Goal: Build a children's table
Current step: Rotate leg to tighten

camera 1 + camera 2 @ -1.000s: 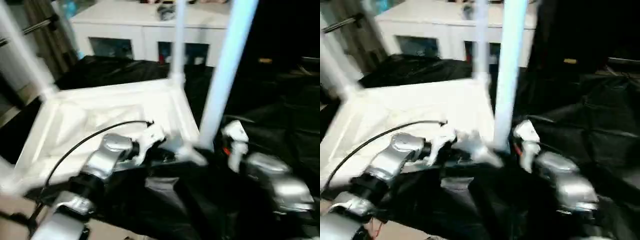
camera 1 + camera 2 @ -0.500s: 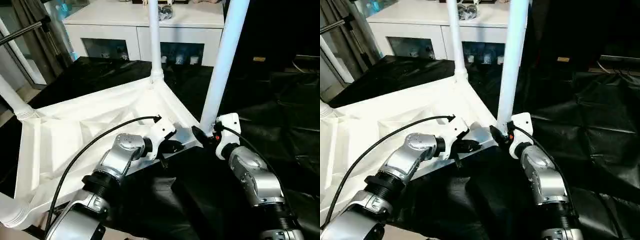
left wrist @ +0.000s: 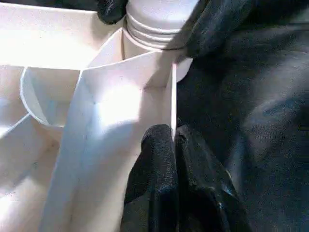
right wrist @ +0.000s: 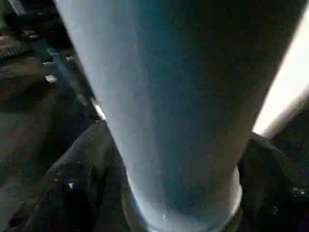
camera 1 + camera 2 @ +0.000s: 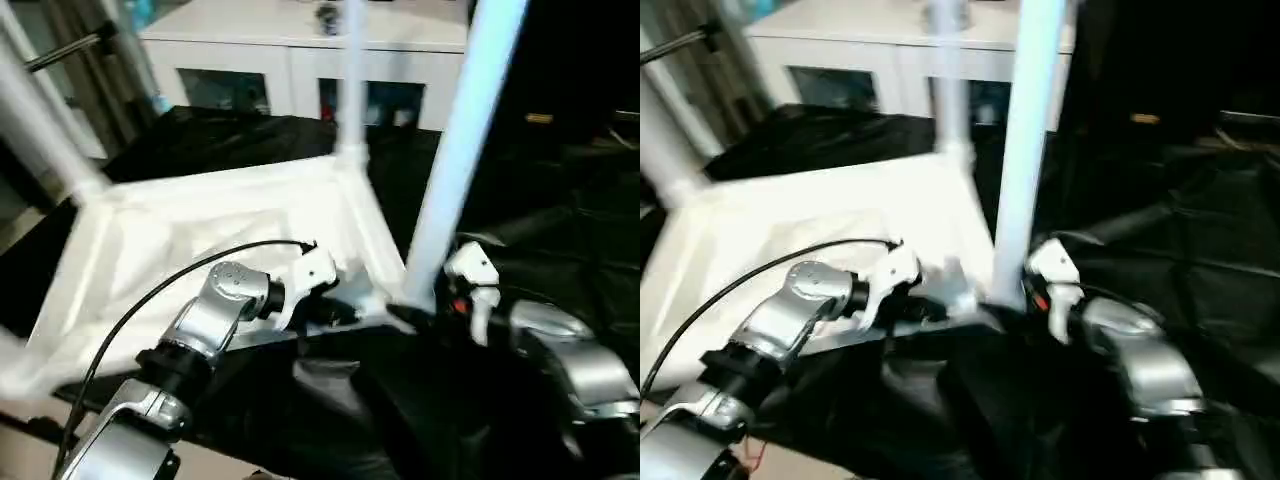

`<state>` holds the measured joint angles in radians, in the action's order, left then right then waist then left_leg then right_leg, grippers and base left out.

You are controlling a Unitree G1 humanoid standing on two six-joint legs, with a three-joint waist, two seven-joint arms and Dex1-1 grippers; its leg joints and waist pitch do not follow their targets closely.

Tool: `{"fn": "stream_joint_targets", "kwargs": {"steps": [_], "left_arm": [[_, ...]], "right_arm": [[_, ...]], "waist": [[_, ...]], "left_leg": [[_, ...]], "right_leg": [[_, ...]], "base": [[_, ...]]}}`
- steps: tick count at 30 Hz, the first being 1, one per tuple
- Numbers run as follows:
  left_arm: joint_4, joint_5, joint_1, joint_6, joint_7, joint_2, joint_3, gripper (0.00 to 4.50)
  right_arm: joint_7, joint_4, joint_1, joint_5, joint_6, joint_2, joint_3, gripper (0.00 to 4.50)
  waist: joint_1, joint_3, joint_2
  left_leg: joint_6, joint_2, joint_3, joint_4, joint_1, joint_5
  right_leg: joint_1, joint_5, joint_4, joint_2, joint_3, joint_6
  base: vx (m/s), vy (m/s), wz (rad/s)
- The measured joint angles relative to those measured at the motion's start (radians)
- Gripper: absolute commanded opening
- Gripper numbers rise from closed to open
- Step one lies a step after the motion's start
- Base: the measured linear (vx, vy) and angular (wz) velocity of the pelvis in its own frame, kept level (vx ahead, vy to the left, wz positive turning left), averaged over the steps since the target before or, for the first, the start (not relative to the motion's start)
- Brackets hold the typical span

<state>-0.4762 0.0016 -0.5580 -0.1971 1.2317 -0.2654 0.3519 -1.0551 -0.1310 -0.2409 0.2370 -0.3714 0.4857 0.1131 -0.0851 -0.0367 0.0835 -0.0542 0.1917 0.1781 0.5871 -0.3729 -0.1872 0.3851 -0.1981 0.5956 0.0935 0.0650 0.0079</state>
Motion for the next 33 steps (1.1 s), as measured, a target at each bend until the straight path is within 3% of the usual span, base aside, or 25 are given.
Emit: {"fn": "stream_joint_targets", "kwargs": {"steps": [8,15,19,24,27,33], "left_arm": [[0.015,-0.007,0.011,0.004,0.052,-0.024,0.003,0.0],[0.019,-0.008,0.018,0.008,0.052,-0.026,0.005,0.0],[0.019,-0.005,0.018,0.003,0.037,-0.024,0.005,0.0],[-0.037,0.033,-0.006,-0.025,-0.122,0.039,-0.037,0.0],[-0.057,0.041,-0.018,-0.042,-0.195,0.078,-0.043,0.0],[-0.109,0.06,-0.043,-0.076,-0.352,0.173,-0.069,0.0]], "right_arm": [[-0.051,0.017,0.003,0.011,-0.02,0.017,0.015,3.49],[-0.047,0.024,0.013,0.019,-0.034,0.012,0.013,2.81],[-0.014,0.032,0.026,0.019,-0.039,-0.004,0.002,2.68],[0.258,-0.021,0.012,-0.036,-0.021,-0.162,-0.071,2.65],[0.393,-0.048,-0.006,-0.055,-0.017,-0.21,-0.088,2.65],[0.657,-0.125,-0.076,-0.122,-0.007,-0.338,-0.14,2.65]], "waist": [[-0.002,0.0,-0.001],[-0.006,0.0,0.0],[-0.006,0.0,0.0],[0.009,0.001,-0.002],[0.026,0.001,-0.003],[0.042,0.001,-0.003]], "left_leg": [[-0.005,0.0,0.0,0.0,0.001,-0.003],[-0.002,0.0,0.0,0.0,0.001,-0.001],[-0.004,0.0,0.0,0.001,0.001,-0.002],[-0.006,0.0,0.0,0.0,0.006,-0.003],[-0.006,-0.002,0.0,0.0,0.007,-0.003],[-0.006,-0.002,0.0,0.0,0.006,-0.003]], "right_leg": [[0.0,0.0,0.002,0.0,0.0,0.0],[0.0,0.0,0.001,0.0,0.0,0.0],[-0.001,0.0,0.002,0.0,0.0,0.0],[-0.004,0.002,0.002,0.0,-0.001,-0.003],[-0.004,0.0,0.0,0.0,-0.002,0.0],[-0.004,0.001,-0.001,0.0,-0.003,-0.001]], "base": [[0.0,0.0,0.0],[0.0,0.0,0.0],[0.0,0.0,0.0],[0.0,0.0,0.0],[0.0,0.0,0.0],[0.0,0.0,0.0]]}}
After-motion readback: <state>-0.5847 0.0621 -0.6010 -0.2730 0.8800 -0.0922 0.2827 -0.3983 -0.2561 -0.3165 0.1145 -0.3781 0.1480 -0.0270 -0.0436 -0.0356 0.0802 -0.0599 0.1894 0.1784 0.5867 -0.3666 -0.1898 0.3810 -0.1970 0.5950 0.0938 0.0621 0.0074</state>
